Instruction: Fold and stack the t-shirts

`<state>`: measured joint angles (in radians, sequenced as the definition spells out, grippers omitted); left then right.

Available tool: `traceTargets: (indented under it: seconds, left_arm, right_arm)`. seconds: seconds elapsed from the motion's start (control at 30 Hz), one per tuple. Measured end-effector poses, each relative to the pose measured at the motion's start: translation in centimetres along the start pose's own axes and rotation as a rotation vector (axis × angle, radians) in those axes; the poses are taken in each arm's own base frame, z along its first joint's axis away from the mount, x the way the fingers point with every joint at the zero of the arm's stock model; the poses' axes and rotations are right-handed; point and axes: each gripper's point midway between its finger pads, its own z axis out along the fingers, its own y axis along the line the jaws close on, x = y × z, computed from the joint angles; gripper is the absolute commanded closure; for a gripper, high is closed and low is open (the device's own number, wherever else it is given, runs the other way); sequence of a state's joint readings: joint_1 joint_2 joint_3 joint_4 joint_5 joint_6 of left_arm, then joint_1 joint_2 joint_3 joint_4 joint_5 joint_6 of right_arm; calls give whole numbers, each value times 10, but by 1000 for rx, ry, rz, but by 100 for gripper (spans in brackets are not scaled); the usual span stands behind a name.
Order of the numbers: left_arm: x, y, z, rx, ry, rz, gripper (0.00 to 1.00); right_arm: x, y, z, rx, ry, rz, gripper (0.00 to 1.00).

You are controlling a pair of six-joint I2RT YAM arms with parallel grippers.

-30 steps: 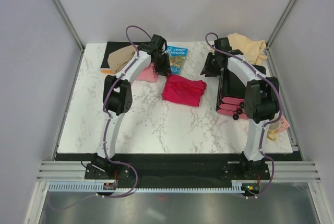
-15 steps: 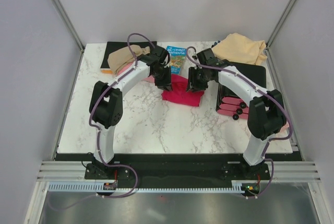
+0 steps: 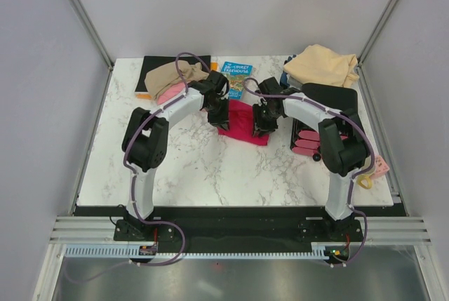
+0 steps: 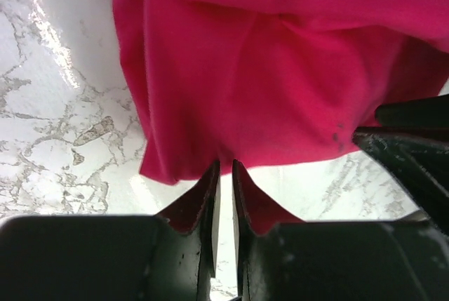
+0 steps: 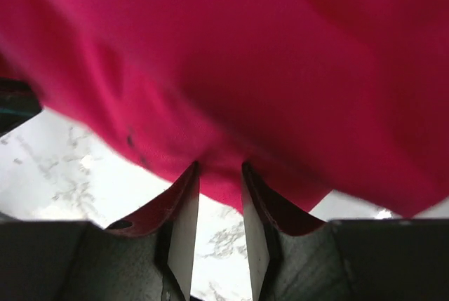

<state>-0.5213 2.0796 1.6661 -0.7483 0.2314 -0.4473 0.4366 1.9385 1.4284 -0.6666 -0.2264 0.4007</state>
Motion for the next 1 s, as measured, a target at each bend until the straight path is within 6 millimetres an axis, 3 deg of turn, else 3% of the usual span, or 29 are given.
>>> traceTargets:
  seconds: [0.13,0.23,0.4,1.0]
  left_arm:
    - [12,14,13,-38,32,7,92]
    - [23,24,21,-63,57,6,98]
    - [37,37,28,-96,86,-6,98]
    - [28,55,25,-109,60,-43,98]
  right_arm:
    - [7,-13,19,42,40,4,65]
    - [8,-17,22,60,43,4,66]
    - [6,-20,22,73,37,4,66]
    - [-15,-53,14,135,2,34,67]
